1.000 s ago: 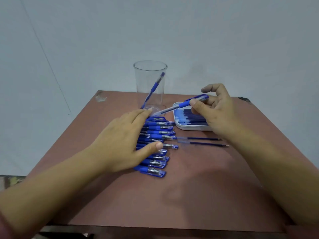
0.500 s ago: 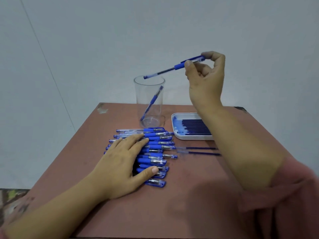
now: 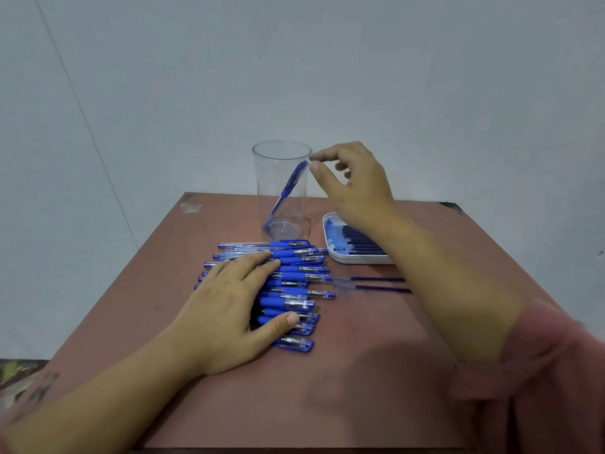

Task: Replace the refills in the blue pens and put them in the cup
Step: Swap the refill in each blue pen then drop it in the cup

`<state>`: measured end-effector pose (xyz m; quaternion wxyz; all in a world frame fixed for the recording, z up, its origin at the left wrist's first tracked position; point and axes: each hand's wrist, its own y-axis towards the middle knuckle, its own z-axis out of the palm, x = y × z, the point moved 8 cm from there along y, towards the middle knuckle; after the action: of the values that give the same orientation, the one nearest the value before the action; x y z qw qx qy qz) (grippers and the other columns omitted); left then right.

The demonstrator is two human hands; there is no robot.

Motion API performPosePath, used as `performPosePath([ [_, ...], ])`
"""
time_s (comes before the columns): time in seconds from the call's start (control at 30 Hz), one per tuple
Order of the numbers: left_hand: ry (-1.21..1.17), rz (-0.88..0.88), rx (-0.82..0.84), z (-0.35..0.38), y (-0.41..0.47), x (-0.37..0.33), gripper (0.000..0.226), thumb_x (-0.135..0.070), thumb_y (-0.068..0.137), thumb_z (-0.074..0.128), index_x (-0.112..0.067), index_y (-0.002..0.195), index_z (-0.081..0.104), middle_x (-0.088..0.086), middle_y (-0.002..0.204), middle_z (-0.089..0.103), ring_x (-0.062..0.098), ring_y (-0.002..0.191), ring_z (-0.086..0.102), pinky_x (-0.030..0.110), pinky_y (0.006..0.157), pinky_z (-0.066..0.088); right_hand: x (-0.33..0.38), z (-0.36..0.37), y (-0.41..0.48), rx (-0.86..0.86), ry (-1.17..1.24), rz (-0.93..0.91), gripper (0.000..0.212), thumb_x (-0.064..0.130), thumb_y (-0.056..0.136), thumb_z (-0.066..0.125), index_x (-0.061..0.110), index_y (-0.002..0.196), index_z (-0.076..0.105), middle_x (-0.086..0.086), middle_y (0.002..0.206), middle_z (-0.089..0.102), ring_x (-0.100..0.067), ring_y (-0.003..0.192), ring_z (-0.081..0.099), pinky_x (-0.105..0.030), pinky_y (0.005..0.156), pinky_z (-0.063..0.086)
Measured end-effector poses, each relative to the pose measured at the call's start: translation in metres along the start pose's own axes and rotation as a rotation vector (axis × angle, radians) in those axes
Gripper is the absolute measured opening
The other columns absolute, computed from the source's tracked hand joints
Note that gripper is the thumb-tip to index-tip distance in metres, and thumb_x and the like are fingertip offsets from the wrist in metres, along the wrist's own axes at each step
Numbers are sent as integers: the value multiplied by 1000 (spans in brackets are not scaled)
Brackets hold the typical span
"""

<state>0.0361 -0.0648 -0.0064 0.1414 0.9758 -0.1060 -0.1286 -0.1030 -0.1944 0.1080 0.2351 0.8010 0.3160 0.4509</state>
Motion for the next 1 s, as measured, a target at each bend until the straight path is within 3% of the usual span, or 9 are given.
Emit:
performPosePath([
  [0.1,-3,3,0,0,0,0,93,-87,78,20,-28,149,34,-14,155,29,3,140,26,30,118,20,-6,-5,-32,116,-16,51,8,28,90,64,30,97,67,19,97,56,0,87,50,-6,75,36],
  [0.2,-16,7,-13,0,0,-1,93,-86,78,21,-27,149,36,-13,154,32,4,139,29,31,117,22,-15,0,-65,285,-115,28,9,28,89,65,32,97,67,19,99,60,-3,96,51,-13,82,37],
  [0.27,-15,9,-19,-1,0,-1,93,-86,78,22,-27,149,37,-13,153,32,5,139,30,29,117,21,-20,3,-79,357,-173,9,11,29,89,65,32,100,68,24,97,57,-3,101,49,-10,85,34],
  [0.37,-12,8,-21,-1,1,-1,93,-85,78,23,-27,148,36,-13,153,32,5,138,30,26,116,20,-24,9,-84,388,-236,-19,17,28,90,65,29,107,68,24,95,54,-2,99,44,-6,83,31],
  [0.43,-15,8,-21,0,1,0,92,-85,78,24,-26,148,37,-12,154,32,6,138,31,27,115,20,-24,18,-81,398,-262,-43,21,29,91,64,27,112,68,21,99,56,-5,100,43,-13,82,31],
  [0.57,-19,2,-21,1,1,1,92,-84,78,26,-26,149,36,-11,154,32,8,139,31,27,115,20,-26,37,-72,443,-355,-91,30,32,93,60,28,123,64,13,109,65,-7,100,39,-32,95,35],
  [0.73,-30,14,-27,-1,0,-2,90,-82,79,29,-24,148,39,-10,153,34,8,139,31,30,117,16,-26,43,-68,441,-372,-81,31,29,92,62,28,123,65,7,103,69,-13,104,42,-39,97,36],
  [0.87,-25,46,-172,-18,3,-6,78,-74,85,36,-23,145,43,-5,153,36,14,145,28,47,121,9,-22,32,-65,360,-260,-46,26,24,92,63,25,117,68,10,108,67,-6,104,40,-22,88,31],
  [1.0,13,87,-285,-48,19,-14,65,-61,89,44,-24,141,47,-3,144,48,15,135,42,47,115,28,-11,7,-66,333,-167,-32,23,25,93,62,26,115,67,20,102,61,-1,103,43,-12,85,32],
])
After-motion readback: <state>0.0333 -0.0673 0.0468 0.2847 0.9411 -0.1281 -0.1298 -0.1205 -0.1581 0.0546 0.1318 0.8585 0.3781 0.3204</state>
